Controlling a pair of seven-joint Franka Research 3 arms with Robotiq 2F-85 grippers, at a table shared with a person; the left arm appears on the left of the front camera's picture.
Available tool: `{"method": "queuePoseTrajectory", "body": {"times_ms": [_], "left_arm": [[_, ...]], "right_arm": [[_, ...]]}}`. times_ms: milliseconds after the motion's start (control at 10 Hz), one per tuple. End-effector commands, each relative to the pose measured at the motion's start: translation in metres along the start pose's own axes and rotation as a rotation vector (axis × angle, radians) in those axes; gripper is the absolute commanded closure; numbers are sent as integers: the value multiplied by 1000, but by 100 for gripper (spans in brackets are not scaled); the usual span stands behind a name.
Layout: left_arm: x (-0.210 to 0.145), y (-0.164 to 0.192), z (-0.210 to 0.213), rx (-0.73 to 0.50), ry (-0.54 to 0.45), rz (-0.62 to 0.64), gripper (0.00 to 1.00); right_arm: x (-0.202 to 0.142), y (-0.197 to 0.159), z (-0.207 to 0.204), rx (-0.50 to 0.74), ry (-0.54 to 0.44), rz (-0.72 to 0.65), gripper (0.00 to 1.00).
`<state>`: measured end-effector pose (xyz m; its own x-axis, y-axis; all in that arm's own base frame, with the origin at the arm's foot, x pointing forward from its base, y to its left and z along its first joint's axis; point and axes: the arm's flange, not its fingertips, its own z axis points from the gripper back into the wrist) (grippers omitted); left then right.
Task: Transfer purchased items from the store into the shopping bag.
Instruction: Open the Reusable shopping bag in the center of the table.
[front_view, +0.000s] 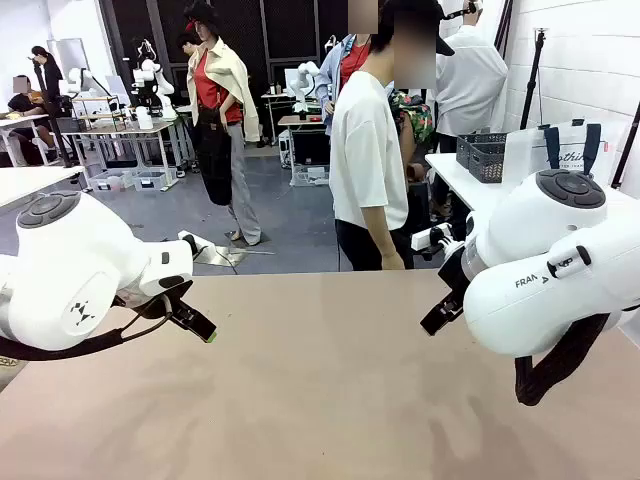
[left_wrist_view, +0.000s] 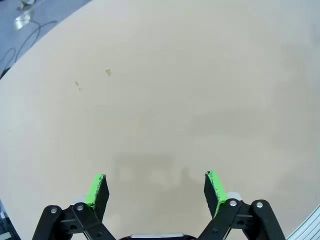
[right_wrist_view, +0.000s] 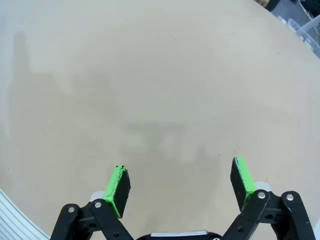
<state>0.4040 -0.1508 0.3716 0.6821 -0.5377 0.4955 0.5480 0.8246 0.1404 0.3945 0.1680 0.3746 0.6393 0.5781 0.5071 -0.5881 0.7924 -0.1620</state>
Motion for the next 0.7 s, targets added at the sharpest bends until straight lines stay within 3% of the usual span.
{"method": "queuePoseTrajectory", "body": {"times_ms": [0,600], "left_arm": [[0,0,0,0,0,0,0],[0,0,0,0,0,0,0]], "right_arm": [[0,0,0,0,0,0,0],[0,0,0,0,0,0,0]]}}
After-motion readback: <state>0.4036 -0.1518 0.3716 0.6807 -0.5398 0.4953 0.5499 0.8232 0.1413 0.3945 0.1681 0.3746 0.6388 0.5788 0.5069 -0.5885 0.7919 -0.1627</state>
